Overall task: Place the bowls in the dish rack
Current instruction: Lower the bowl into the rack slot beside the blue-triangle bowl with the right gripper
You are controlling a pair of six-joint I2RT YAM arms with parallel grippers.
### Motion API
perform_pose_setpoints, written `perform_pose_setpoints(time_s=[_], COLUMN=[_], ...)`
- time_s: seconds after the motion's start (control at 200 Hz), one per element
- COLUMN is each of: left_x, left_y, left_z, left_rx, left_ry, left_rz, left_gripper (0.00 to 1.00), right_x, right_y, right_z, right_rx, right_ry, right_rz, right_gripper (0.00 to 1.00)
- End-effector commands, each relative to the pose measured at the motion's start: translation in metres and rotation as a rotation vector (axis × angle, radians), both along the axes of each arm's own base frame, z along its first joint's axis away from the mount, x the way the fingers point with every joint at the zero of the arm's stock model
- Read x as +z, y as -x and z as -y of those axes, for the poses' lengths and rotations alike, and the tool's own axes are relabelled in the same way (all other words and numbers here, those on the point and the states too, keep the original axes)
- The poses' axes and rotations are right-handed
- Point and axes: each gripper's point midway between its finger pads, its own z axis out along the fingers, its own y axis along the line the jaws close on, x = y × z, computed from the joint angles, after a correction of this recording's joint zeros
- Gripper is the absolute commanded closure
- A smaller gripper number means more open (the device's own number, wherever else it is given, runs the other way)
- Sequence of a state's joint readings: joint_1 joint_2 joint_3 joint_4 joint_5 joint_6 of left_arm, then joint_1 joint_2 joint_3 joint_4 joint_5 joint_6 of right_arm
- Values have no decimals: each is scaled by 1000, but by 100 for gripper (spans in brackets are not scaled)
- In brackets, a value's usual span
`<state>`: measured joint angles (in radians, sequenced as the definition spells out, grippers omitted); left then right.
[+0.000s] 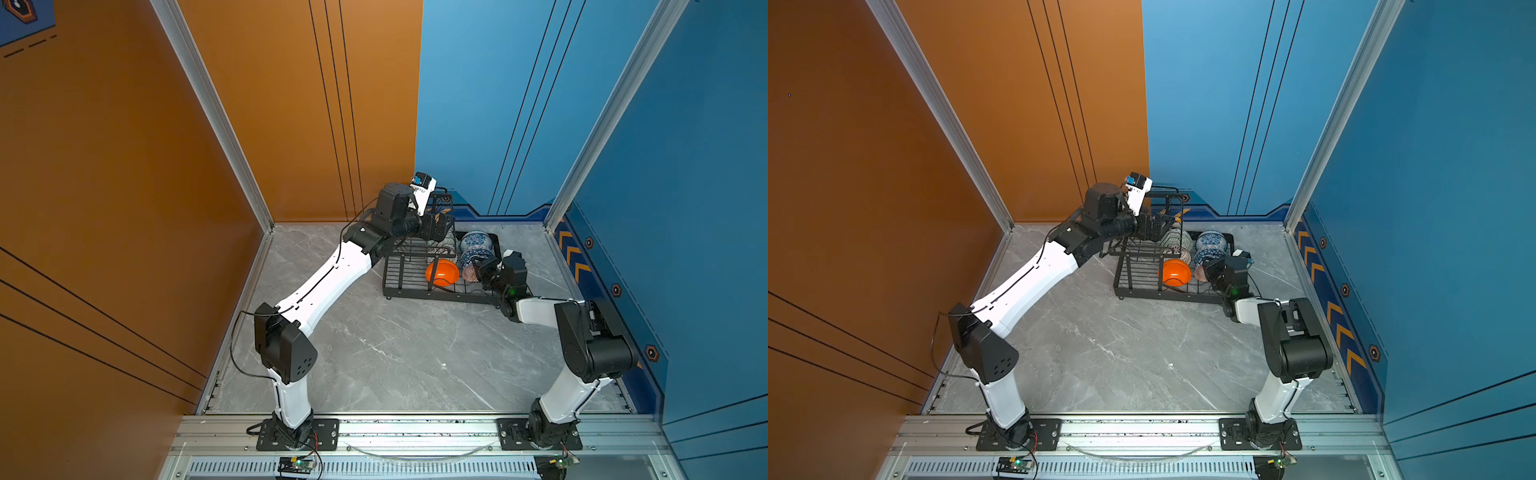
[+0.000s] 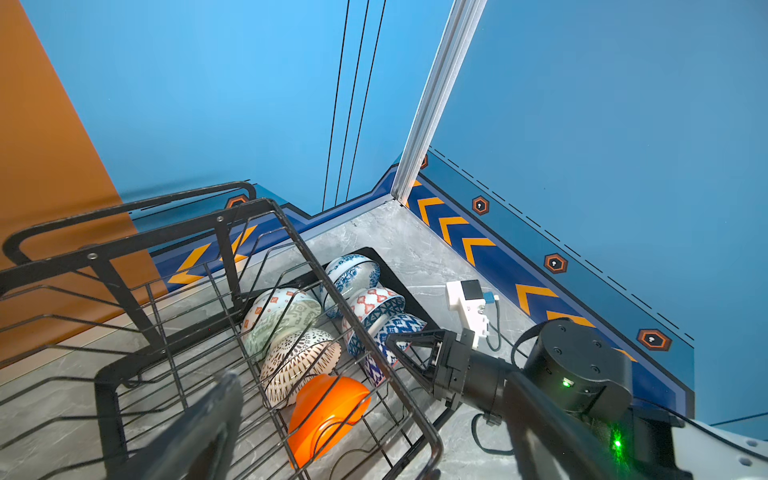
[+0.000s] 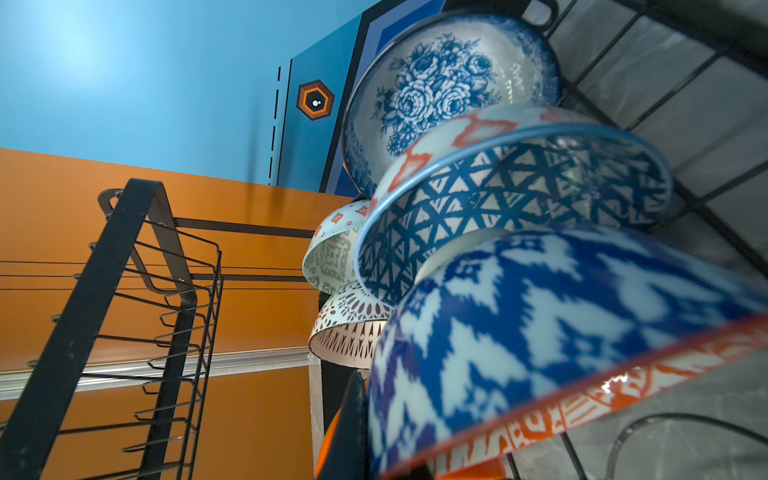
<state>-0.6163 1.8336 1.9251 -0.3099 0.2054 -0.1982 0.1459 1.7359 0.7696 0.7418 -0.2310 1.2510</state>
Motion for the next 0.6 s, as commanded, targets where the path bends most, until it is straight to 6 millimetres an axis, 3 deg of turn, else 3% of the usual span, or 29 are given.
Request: perform_pose_setpoints(time_s=[0.0,0.596], left_x=[6,5], left_y=[5,5], left_z=[5,6], left_rx=[-34,-31], left_ry=[-5,-8], left_rz=[12,10], left_gripper=[2,2], right_x=[23,-5], right_y=[-10,17], right_z=[-2,-8], right_rx=[9,22], right_ry=[24,59], right_rz=[88,-25], right_gripper=[100,100])
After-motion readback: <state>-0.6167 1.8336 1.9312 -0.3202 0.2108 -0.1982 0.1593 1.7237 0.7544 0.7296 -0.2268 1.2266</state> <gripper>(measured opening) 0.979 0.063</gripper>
